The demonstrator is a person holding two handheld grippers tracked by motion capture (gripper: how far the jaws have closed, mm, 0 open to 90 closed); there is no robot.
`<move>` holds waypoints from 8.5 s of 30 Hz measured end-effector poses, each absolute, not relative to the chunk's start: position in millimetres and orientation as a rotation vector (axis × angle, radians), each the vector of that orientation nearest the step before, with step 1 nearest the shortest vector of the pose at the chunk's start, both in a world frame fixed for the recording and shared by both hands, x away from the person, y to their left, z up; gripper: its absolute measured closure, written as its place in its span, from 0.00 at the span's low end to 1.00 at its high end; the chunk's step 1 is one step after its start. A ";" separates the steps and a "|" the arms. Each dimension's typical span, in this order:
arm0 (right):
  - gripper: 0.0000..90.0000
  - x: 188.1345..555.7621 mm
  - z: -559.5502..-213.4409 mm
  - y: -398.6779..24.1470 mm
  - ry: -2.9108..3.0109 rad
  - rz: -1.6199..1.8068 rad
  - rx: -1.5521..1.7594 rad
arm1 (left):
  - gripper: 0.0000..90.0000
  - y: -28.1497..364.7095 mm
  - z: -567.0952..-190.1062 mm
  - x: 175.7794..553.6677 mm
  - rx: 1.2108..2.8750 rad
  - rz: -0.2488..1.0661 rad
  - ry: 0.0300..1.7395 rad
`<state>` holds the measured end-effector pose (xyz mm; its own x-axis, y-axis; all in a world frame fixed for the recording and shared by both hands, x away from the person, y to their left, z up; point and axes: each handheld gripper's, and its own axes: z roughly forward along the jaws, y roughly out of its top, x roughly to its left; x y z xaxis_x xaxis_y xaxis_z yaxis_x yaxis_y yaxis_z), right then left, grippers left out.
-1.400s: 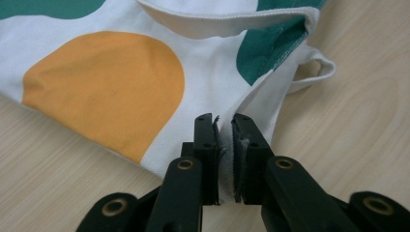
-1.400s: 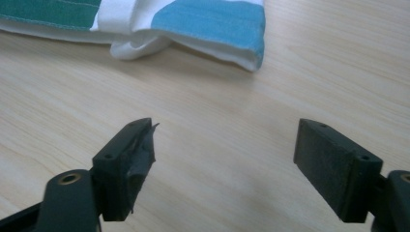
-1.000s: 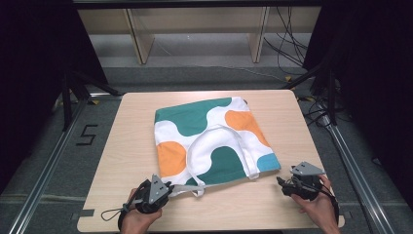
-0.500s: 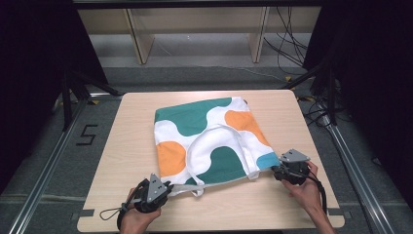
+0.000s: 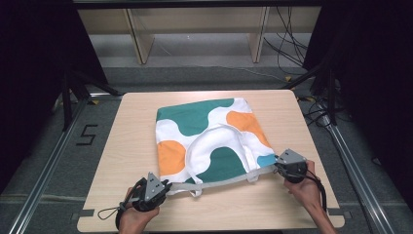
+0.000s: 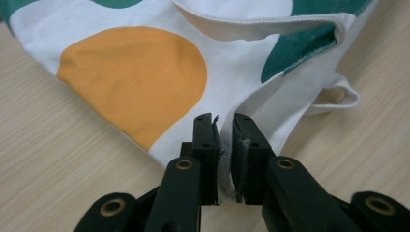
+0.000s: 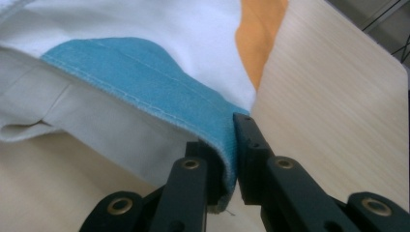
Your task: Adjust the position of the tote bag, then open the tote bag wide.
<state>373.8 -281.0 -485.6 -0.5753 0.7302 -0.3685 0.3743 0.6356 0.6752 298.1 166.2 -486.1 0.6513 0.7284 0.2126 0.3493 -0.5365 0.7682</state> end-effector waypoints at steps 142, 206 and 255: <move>0.92 369.5 -430.7 -325.2 2.170 0.985 1.033 | 0.91 151.8 -473.8 376.4 2.051 0.396 0.795; 0.82 335.3 -447.8 -253.2 2.636 1.053 0.639 | 0.85 106.6 -456.0 429.5 2.040 0.402 0.768; 0.84 389.4 -401.3 -252.8 2.394 0.966 0.778 | 0.65 83.3 -474.0 361.8 2.221 0.236 0.738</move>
